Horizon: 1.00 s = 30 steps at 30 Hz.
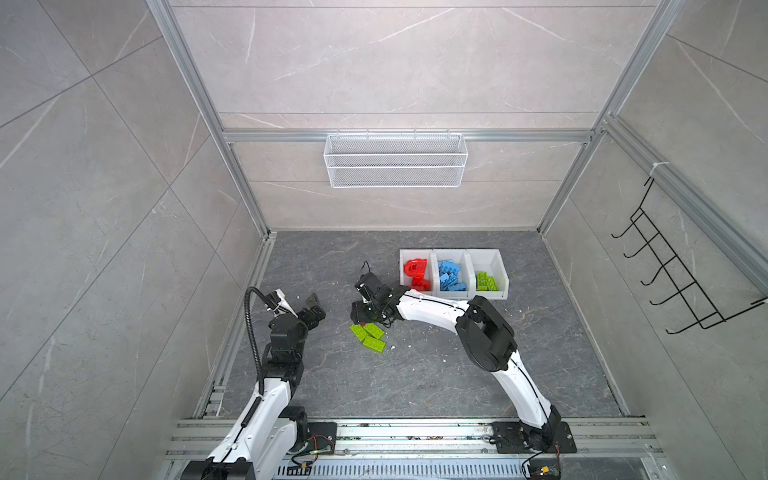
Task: Sort the legos into containers by color
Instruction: 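Lower the right gripper onto the red brick and grasp it, then carry the red brick into the red compartment and open the right gripper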
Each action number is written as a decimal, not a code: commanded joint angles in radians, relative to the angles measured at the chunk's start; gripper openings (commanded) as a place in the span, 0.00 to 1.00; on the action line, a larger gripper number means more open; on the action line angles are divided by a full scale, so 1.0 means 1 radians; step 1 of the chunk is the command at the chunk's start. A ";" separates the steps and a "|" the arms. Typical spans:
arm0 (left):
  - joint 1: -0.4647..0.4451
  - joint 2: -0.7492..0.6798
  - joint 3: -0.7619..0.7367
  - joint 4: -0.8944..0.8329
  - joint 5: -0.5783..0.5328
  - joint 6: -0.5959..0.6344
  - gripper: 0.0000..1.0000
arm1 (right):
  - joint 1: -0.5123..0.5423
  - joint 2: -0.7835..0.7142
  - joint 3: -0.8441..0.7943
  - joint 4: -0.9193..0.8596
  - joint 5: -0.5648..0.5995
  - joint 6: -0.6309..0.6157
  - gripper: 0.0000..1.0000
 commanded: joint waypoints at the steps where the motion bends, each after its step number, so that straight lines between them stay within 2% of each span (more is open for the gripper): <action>1: 0.000 -0.009 -0.005 0.016 -0.028 0.005 1.00 | -0.007 0.042 0.045 -0.100 0.046 -0.030 0.54; 12: 0.000 -0.004 -0.002 0.019 -0.028 0.007 1.00 | -0.021 0.077 0.120 -0.104 0.012 -0.042 0.34; 23: 0.000 -0.006 -0.002 0.019 -0.032 0.012 1.00 | -0.048 0.003 0.116 -0.019 -0.116 -0.052 0.26; 30: 0.000 -0.021 -0.008 0.019 -0.022 0.007 1.00 | -0.093 -0.129 0.026 0.025 -0.161 -0.063 0.25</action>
